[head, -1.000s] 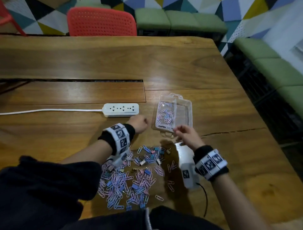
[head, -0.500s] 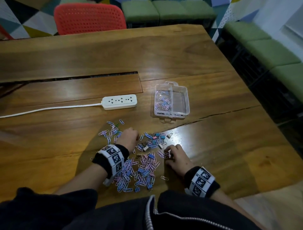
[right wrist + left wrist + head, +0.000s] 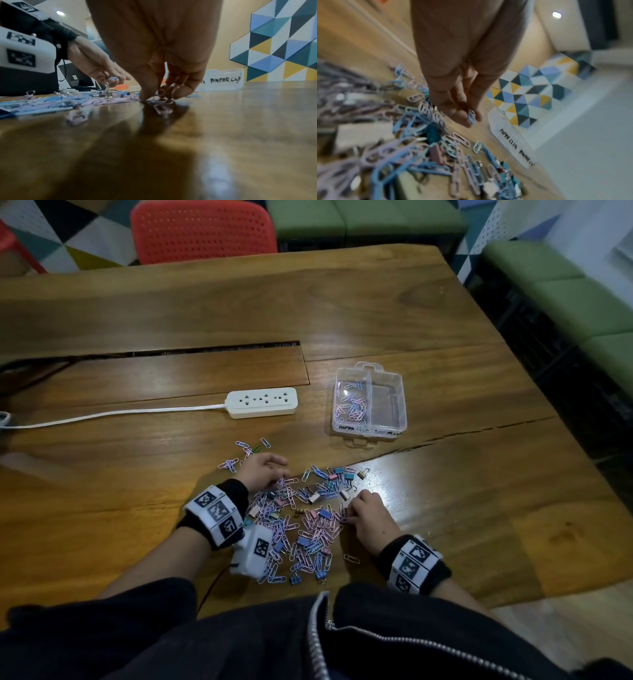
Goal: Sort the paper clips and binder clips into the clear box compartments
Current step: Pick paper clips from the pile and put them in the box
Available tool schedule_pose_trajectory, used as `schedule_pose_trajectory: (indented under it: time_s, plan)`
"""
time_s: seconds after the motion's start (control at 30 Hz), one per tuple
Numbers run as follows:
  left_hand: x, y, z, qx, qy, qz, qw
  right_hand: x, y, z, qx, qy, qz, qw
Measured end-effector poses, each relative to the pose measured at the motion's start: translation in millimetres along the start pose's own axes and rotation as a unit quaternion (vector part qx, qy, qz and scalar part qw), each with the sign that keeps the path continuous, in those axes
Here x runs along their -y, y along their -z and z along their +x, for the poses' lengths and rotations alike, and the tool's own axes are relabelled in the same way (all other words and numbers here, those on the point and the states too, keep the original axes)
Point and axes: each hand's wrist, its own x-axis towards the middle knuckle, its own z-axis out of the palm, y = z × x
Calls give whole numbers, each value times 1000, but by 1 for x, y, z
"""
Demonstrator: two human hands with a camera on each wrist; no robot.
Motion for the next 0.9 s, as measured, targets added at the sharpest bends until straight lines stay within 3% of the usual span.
schedule_pose_trajectory:
  time_s: [0.07, 0.13, 0.2, 0.23, 0.3, 0.37, 0.4, 0.47, 0.6, 0.7, 0.83, 0.9]
  plan:
    - [-1, 1, -1, 8, 44, -121, 992, 2, 2, 1, 20, -14, 27, 999]
    - [-2, 3, -1, 11, 78, -218, 973, 3, 6, 1, 40, -49, 139, 988]
    - [0, 1, 1, 3, 73, -212, 975, 4, 11, -1, 46, -82, 279, 956]
    - [1, -3, 2, -6, 56, -150, 987, 3, 13, -1, 45, -95, 341, 934]
    - [6, -10, 1, -27, -6, 102, 994, 2, 19, -1, 35, -114, 446, 887]
    - [14, -16, 1, -31, -63, 383, 921, 3, 23, 0, 30, -129, 492, 860]
    - [16, -18, -1, -30, -80, 463, 882, 3, 23, 0, 29, -134, 482, 865]
    - [18, -21, -3, -33, -96, 507, 856, 5, 22, -2, 29, -137, 422, 896]
    - [22, -24, -5, -27, -102, 493, 864, 5, 5, -6, 40, -106, 201, 973]
    - [25, -23, -6, -3, -96, 478, 873, 8, -4, -6, 42, -98, 117, 987]
    - [22, -15, -8, 18, -67, 286, 956, 16, -7, -6, 25, -53, 90, 994]
    - [17, -9, -11, 25, -53, 181, 982, 16, -8, -4, 22, -26, 65, 997]
